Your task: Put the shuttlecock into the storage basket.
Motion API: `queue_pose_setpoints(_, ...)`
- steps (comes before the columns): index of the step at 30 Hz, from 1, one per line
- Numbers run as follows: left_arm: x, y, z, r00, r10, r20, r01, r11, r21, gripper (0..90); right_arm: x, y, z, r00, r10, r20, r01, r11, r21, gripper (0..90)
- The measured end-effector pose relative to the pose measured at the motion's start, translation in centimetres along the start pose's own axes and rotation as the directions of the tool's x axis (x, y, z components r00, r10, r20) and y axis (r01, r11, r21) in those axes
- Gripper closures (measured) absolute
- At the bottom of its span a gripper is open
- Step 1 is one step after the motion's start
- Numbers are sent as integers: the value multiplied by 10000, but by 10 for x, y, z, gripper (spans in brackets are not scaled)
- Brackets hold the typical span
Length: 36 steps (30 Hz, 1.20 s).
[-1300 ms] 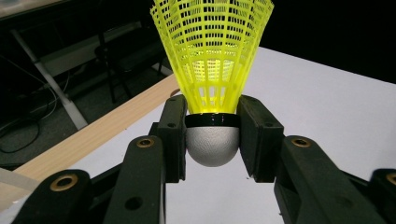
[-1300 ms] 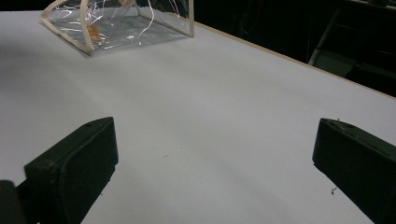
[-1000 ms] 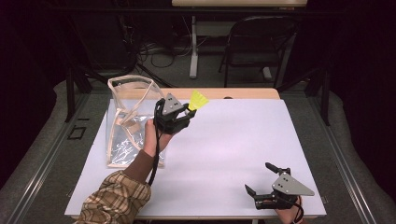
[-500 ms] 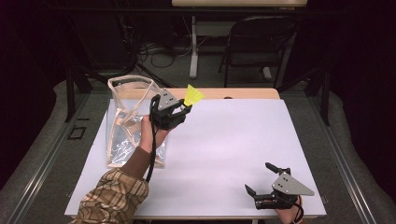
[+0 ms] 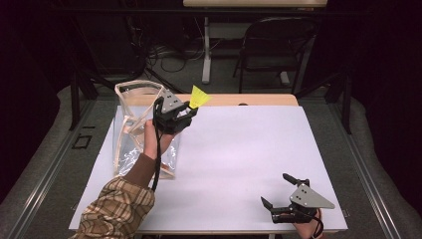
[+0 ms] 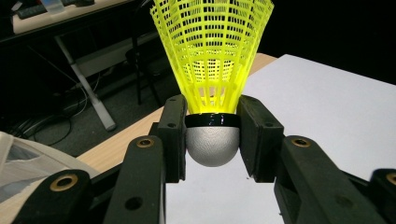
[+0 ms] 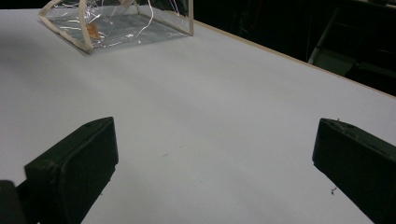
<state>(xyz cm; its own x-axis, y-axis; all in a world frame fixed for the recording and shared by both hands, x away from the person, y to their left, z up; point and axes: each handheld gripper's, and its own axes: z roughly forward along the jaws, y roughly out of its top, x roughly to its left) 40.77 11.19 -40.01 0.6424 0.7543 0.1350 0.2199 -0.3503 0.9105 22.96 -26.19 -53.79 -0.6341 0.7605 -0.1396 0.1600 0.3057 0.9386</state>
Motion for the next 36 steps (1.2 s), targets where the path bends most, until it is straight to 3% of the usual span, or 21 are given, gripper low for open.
queue_pose_setpoints(36, 41, 9, -18, 9942, -292, -1033, 270, 9994, -230, 649, 0, 0, 0, 10000, 1, 11, -1, 10000, 19, 0)
